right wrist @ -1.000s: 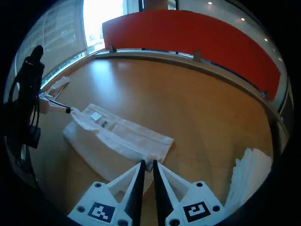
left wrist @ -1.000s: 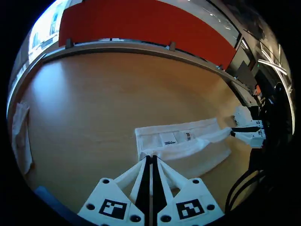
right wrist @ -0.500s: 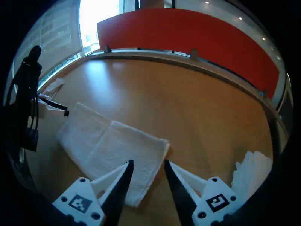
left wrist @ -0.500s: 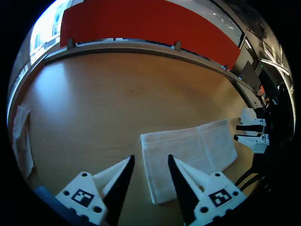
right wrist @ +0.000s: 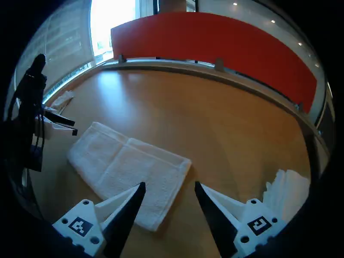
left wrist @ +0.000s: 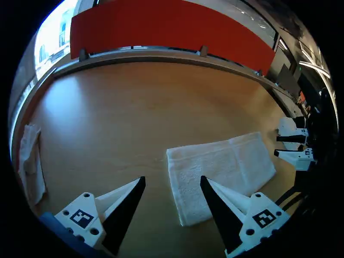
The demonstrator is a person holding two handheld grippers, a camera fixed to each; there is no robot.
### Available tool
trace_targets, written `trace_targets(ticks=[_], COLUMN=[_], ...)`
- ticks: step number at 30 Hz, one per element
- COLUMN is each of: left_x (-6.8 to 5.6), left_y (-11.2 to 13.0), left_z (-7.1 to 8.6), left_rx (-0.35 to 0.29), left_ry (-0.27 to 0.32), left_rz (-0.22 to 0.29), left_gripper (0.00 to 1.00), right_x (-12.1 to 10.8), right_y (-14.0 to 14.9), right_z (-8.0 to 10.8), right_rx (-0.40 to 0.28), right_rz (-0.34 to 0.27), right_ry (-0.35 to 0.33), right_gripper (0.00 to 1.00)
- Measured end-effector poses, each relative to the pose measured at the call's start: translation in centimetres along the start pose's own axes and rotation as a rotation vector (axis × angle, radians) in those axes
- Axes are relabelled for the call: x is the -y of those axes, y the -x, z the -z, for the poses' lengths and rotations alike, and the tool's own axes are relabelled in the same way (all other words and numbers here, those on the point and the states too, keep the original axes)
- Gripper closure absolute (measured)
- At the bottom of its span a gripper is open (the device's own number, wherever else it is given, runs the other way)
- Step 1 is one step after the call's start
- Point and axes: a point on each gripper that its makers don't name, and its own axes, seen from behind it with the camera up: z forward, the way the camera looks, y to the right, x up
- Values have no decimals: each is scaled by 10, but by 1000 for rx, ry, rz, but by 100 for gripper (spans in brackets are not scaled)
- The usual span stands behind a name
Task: Fold towel
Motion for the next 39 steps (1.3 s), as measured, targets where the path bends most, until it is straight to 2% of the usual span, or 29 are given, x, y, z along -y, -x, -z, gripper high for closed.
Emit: trace_targets(ticks=[15, 26, 33, 39], left_x=[16, 28, 43, 55], left_y=[33, 45, 62, 76], left_z=[37, 58, 80, 93], left_rx=[6, -6, -5, -1], left_ry=[-51, -97, -135, -165], left_rz=[21, 39, 71, 95], left_gripper=[6, 6, 6, 6], right_x=[5, 12, 21, 25], right_y=[16, 22, 26, 34], right_z=[31, 29, 23, 19], right_rx=[-4, 8, 17, 33], right_rz=[17, 41, 63, 82], right_ry=[9, -12, -34, -42], right_gripper=[12, 12, 12, 12])
